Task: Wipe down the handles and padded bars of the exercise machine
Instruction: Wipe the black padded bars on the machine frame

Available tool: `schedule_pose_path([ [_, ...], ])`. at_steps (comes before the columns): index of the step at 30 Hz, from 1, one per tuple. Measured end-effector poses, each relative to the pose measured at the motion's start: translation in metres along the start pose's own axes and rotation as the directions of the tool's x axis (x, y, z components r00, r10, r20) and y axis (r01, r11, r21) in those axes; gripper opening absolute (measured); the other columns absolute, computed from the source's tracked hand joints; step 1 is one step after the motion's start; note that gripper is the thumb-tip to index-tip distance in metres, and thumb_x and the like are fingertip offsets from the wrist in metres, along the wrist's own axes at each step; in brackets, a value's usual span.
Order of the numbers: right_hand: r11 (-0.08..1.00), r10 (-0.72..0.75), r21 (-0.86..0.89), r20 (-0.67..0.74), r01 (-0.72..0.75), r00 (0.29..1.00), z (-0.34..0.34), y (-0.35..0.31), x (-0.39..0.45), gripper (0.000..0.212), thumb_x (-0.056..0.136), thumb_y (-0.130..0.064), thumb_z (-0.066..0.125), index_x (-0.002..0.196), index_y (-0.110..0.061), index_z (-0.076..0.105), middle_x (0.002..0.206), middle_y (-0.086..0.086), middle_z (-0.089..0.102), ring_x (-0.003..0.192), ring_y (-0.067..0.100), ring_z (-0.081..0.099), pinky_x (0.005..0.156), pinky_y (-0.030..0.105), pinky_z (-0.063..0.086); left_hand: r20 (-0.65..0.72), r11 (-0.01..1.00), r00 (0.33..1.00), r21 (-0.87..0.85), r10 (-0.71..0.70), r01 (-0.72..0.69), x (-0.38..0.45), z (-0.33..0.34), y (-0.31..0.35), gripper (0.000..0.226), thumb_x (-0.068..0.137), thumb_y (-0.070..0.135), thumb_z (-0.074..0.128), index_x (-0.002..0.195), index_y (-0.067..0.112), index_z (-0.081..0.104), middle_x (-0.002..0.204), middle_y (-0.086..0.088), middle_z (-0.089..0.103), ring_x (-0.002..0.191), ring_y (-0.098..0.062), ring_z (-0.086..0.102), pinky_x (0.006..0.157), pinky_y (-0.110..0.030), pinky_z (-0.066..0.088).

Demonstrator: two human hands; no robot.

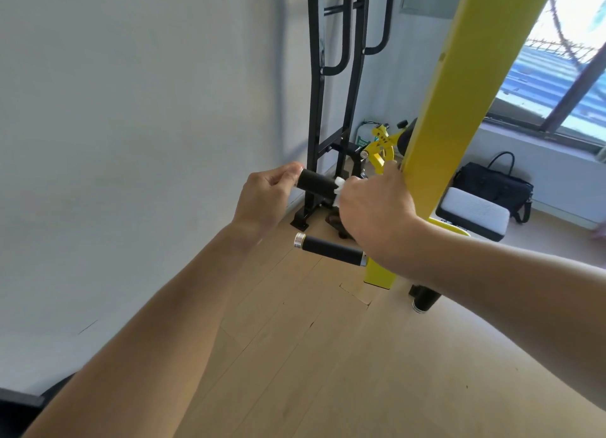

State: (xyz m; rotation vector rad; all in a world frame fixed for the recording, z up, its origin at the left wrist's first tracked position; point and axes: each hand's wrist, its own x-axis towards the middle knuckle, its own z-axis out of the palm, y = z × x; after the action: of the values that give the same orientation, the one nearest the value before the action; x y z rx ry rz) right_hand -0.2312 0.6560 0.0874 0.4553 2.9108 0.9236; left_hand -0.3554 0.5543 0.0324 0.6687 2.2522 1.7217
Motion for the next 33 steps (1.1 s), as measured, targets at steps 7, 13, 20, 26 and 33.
schedule_pose_path([
  [7, 0.884, 0.085, 0.468, -0.153, -0.003, 0.985, 0.001, -0.017, 0.027, 0.037, 0.105, -0.038, 0.044, 0.130, -0.011, 0.038, 0.098, 0.006, 0.068, 0.085, 0.024, 0.068, 0.082, 0.035, 0.042, 0.024, 0.996, 0.998, 0.061, 0.064, -0.065, 0.004, -0.002, 0.000, 0.036, 0.105, 0.039, 0.047, 0.109, 0.022, 0.079, 0.103, -0.017, 0.074, 0.085, -0.017, 0.060, 0.065, -0.014, 0.043],
  [13, 0.903, 0.053, 0.430, -0.179, 0.030, 0.982, -0.016, -0.001, 0.027, 0.023, 0.100, -0.015, 0.051, 0.122, -0.010, 0.058, 0.114, 0.011, 0.060, 0.111, 0.026, 0.050, 0.094, 0.037, 0.042, 0.040, 0.999, 0.999, 0.039, 0.034, -0.036, 0.007, -0.003, -0.003, 0.033, 0.104, 0.041, 0.049, 0.118, 0.029, 0.075, 0.104, -0.006, 0.077, 0.091, -0.006, 0.059, 0.068, -0.010, 0.042],
  [20, 0.921, 0.059, 0.384, -0.297, 0.062, 0.953, -0.021, -0.003, 0.028, 0.018, 0.096, -0.021, 0.062, 0.113, -0.014, 0.064, 0.105, 0.004, 0.068, 0.112, 0.023, 0.053, 0.098, 0.037, 0.038, 0.048, 0.997, 0.998, 0.058, 0.046, -0.049, 0.004, -0.004, -0.003, 0.029, 0.103, 0.046, 0.047, 0.116, 0.042, 0.073, 0.093, 0.011, 0.072, 0.084, 0.000, 0.059, 0.072, -0.017, 0.044],
  [26, 0.618, 0.042, 0.776, -0.193, 0.126, 0.980, 0.002, -0.015, 0.019, 0.027, 0.104, -0.033, 0.047, 0.124, -0.016, 0.051, 0.101, 0.001, 0.059, 0.093, 0.019, 0.060, 0.072, 0.031, 0.044, 0.066, 0.996, 0.996, 0.062, 0.066, -0.070, 0.003, -0.008, -0.002, 0.030, 0.105, 0.041, 0.047, 0.100, 0.044, 0.076, 0.089, 0.014, 0.076, 0.080, 0.003, 0.063, 0.065, -0.003, 0.043],
  [33, 0.756, 0.077, 0.655, -0.102, 0.009, 0.992, 0.005, -0.010, 0.038, 0.035, 0.096, -0.028, 0.063, 0.125, -0.010, 0.057, 0.093, 0.006, 0.064, 0.080, 0.021, 0.064, 0.073, 0.031, 0.053, 0.059, 0.996, 0.996, 0.041, 0.072, -0.074, 0.001, -0.005, -0.006, 0.032, 0.105, 0.043, 0.046, 0.108, 0.036, 0.077, 0.103, -0.018, 0.074, 0.081, -0.016, 0.053, 0.059, -0.014, 0.038],
])
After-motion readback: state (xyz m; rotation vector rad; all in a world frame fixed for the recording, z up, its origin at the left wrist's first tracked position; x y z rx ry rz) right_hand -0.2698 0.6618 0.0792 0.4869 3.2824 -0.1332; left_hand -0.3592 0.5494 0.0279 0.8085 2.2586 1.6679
